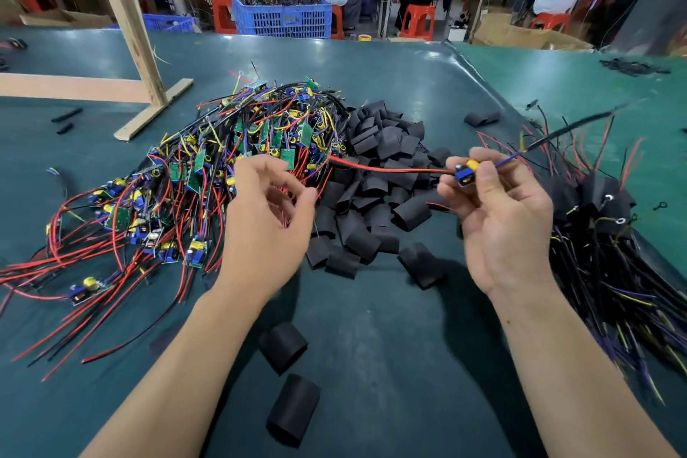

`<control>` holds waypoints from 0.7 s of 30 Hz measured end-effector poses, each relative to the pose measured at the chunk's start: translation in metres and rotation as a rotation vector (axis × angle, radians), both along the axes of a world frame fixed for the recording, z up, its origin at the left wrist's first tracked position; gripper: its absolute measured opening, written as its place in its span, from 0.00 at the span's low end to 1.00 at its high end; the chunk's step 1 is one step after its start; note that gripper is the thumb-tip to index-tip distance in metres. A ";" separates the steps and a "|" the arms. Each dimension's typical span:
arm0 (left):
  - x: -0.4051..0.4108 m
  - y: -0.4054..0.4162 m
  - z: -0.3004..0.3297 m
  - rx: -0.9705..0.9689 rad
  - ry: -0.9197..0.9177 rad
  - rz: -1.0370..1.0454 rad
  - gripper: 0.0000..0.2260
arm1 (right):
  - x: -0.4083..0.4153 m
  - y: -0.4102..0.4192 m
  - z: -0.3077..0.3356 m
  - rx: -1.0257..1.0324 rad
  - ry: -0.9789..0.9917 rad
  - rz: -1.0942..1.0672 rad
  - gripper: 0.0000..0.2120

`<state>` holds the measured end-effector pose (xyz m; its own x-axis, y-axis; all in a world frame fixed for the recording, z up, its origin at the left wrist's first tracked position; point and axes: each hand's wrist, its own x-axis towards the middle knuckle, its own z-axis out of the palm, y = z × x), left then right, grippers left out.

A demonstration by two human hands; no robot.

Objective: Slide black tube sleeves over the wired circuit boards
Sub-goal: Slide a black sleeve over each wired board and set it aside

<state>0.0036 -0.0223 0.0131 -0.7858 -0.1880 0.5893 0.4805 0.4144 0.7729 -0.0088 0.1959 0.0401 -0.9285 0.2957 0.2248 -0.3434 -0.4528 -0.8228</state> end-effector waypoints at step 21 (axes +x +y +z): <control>-0.001 -0.008 -0.005 -0.690 -0.269 -0.293 0.13 | -0.001 0.003 -0.002 0.016 -0.027 0.036 0.09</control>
<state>0.0028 -0.0299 0.0082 -0.8784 0.3870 0.2803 0.4777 0.7273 0.4928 -0.0097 0.1989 0.0383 -0.9443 0.2582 0.2041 -0.3047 -0.4510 -0.8389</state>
